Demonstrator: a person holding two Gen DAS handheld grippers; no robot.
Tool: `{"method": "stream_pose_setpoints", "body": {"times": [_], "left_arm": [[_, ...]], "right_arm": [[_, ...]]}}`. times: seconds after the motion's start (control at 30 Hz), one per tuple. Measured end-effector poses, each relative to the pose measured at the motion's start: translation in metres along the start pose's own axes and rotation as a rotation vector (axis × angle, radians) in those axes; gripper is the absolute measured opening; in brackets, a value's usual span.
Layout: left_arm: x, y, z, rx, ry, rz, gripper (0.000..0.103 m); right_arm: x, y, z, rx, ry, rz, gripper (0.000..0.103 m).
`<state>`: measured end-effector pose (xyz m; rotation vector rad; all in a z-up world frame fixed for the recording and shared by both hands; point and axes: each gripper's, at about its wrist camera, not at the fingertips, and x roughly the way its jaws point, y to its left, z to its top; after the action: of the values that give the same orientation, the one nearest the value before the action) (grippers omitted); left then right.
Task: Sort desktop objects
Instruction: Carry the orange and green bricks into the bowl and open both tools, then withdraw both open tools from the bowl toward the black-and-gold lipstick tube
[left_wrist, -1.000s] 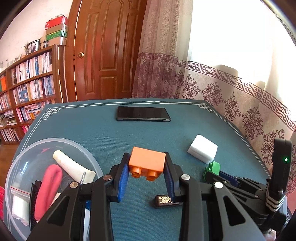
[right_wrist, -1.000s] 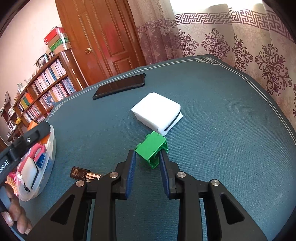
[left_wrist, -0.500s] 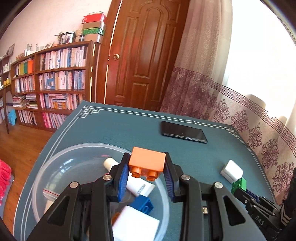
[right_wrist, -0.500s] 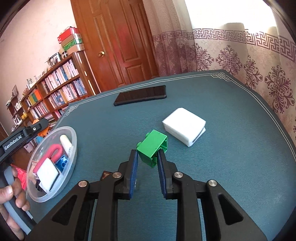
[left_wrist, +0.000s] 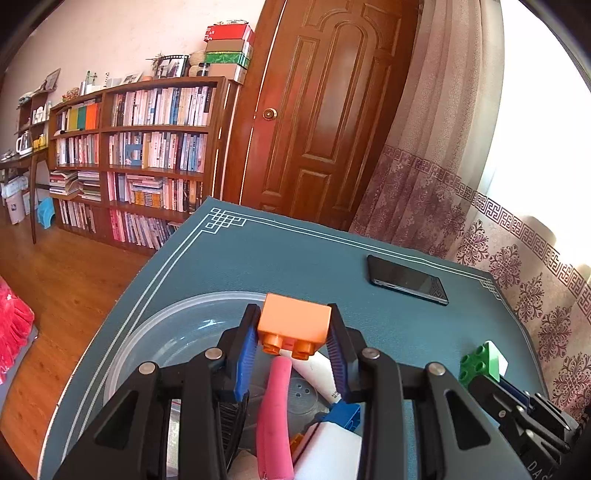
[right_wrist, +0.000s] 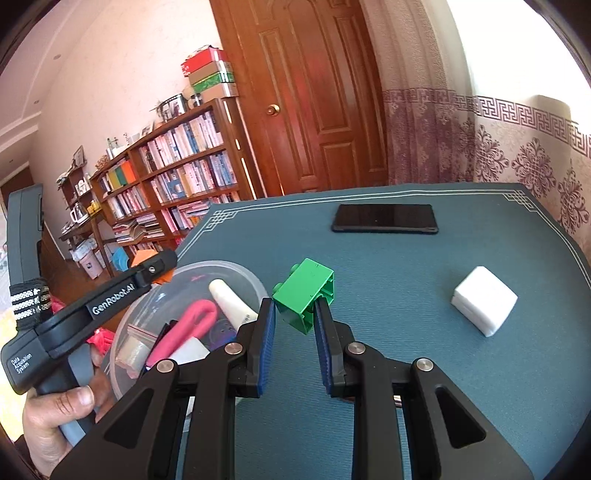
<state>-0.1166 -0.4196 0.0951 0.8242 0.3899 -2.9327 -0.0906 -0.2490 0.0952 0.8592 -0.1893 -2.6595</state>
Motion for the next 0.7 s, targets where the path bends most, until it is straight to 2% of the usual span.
{"method": "stream_pose_setpoints", "body": {"times": [0.03,0.07,0.1,0.17,0.3,0.43,0.7], "left_arm": [[-0.001,0.001,0.001,-0.004,-0.001,0.002,0.040],[-0.001,0.004,0.001,-0.013,-0.002,0.002,0.048],[-0.001,0.006,0.002,-0.026,-0.004,0.004,0.066],[-0.005,0.013,0.003,-0.055,-0.019,0.012,0.085],[-0.011,0.022,0.007,-0.080,-0.042,0.012,0.085],[-0.016,0.035,0.011,-0.112,-0.065,0.046,0.085],[-0.017,0.045,0.011,-0.155,-0.073,0.045,0.085]], "right_arm": [[0.003,0.007,0.001,-0.011,0.000,0.012,0.024],[0.005,0.013,0.003,-0.020,0.001,0.023,0.024],[0.007,0.018,0.004,-0.027,0.003,0.034,0.024],[0.013,0.028,0.005,-0.039,0.012,0.060,0.024],[0.027,0.045,0.003,-0.066,0.026,0.093,0.024],[0.041,0.054,-0.005,-0.088,0.074,0.136,0.024],[0.047,0.043,-0.020,-0.051,0.121,0.129,0.025]]}}
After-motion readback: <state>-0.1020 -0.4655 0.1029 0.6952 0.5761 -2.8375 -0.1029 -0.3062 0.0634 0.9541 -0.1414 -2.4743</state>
